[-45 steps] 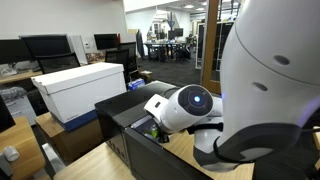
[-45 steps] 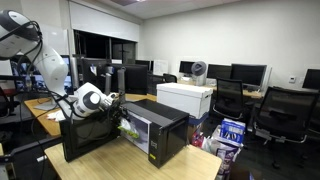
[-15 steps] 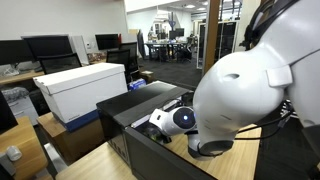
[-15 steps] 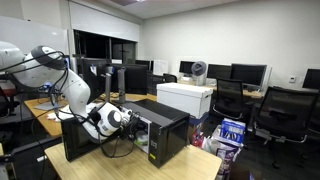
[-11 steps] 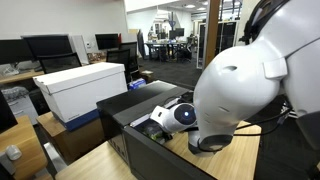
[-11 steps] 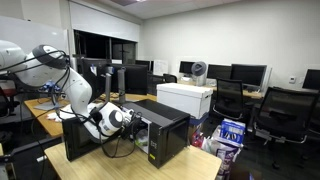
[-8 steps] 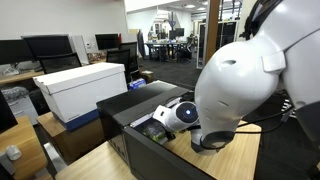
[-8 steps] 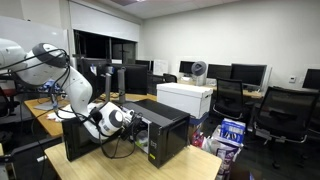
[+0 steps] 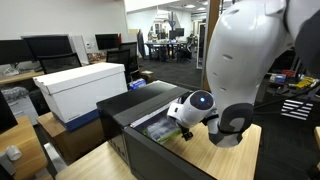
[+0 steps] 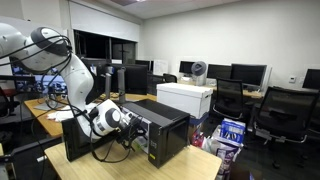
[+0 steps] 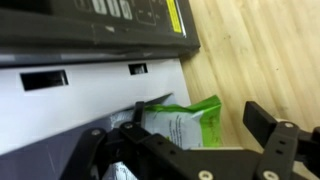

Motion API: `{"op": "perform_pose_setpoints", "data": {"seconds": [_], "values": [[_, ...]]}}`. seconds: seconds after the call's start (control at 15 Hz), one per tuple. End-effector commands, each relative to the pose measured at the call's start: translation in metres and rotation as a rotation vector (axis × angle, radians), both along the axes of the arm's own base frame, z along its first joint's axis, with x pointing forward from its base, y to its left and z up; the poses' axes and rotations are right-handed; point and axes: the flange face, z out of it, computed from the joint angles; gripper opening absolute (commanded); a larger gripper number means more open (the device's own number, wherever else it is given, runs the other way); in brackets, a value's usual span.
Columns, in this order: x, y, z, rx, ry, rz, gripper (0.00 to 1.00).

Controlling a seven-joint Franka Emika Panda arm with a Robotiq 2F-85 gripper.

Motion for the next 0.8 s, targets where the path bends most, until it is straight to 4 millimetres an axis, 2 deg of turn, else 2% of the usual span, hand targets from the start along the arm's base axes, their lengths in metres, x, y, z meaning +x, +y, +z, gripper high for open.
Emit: {"op": "perform_pose_setpoints", "data": {"seconds": [0.0, 0.07, 0.2, 0.33, 0.53, 0.73], "values": [[-0.045, -0.021, 0.028, 0.040, 0.087, -0.037, 1.00], [-0.057, -0.028, 0.034, 0.048, 0.103, -0.059, 1.00], [-0.096, -0.047, 0.044, 0.071, 0.147, -0.132, 1.00], [-0.118, -0.058, 0.051, 0.104, 0.178, -0.230, 1.00], [-0.135, -0.068, 0.067, 0.192, 0.194, -0.370, 1.00], [-0.134, -0.068, 0.090, 0.303, 0.194, -0.516, 1.00]]}}
